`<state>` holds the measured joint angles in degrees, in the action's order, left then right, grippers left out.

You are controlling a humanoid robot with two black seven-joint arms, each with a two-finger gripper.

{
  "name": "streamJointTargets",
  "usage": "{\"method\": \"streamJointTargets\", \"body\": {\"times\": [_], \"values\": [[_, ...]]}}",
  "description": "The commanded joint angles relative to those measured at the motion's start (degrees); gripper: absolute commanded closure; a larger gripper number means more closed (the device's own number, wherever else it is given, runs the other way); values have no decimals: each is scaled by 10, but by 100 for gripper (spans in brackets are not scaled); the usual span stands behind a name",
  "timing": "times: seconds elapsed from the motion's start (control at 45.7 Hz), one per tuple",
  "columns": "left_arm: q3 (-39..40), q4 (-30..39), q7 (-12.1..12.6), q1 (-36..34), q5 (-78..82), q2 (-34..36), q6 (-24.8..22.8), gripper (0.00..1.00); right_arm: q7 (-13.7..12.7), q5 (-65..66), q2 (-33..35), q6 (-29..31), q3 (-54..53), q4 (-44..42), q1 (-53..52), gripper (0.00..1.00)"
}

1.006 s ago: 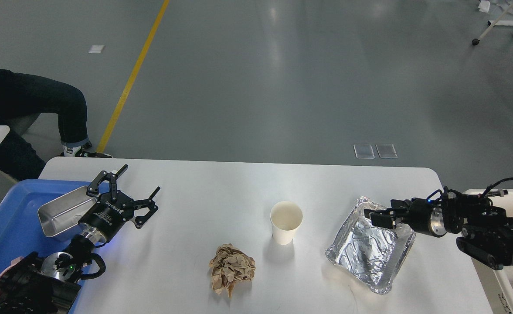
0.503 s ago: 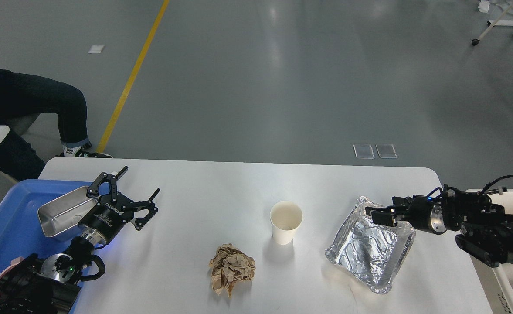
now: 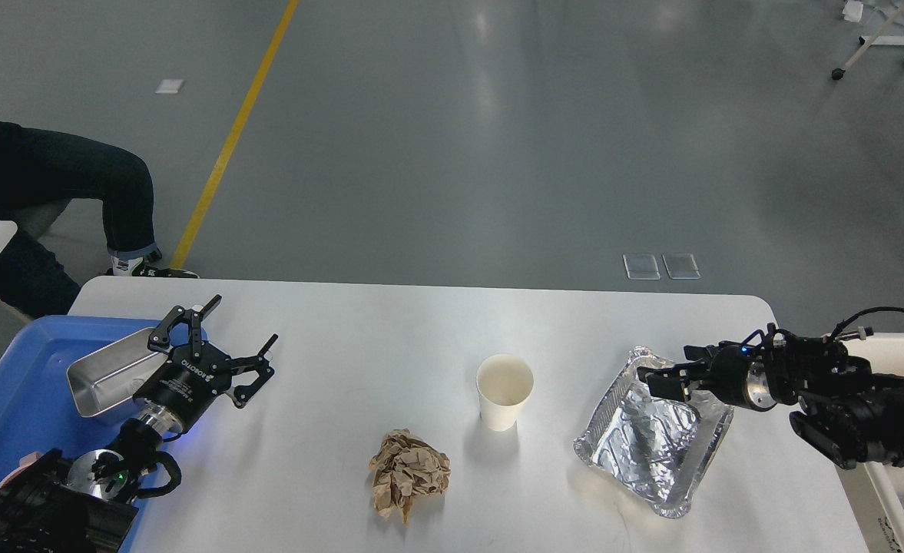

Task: Tidy desktop
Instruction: 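Grasp the foil tray edge with the right gripper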

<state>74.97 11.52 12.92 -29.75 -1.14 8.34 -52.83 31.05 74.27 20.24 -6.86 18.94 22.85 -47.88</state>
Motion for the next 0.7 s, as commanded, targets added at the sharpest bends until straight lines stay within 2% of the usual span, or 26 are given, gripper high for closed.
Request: {"method": "streamJointTargets", "body": {"times": [0.0, 0.066, 0.131, 0.175, 0.262, 0.437, 0.678], "values": [[0, 0, 0, 2, 0, 0, 0, 2, 1, 0, 0, 1, 2, -1, 4, 4], [0, 0, 0, 2, 0, 0, 0, 2, 1, 0, -1, 1, 14, -1, 6, 15], [0, 0, 0, 2, 1, 0, 0, 2, 0, 0, 0, 1, 34, -4, 5, 36], [0, 0, 0, 2, 0, 0, 0, 2, 0, 0, -1, 1, 45, -7, 5, 45], [0, 0, 0, 2, 0, 0, 0, 2, 0, 0, -1, 1, 53, -14, 5, 52], [0, 0, 0, 2, 0, -1, 0, 2, 0, 0, -2, 3, 73, -14, 2, 74], [0, 0, 0, 3, 0, -1, 0, 2, 0, -1, 2, 9, 80, -14, -5, 92]]}}
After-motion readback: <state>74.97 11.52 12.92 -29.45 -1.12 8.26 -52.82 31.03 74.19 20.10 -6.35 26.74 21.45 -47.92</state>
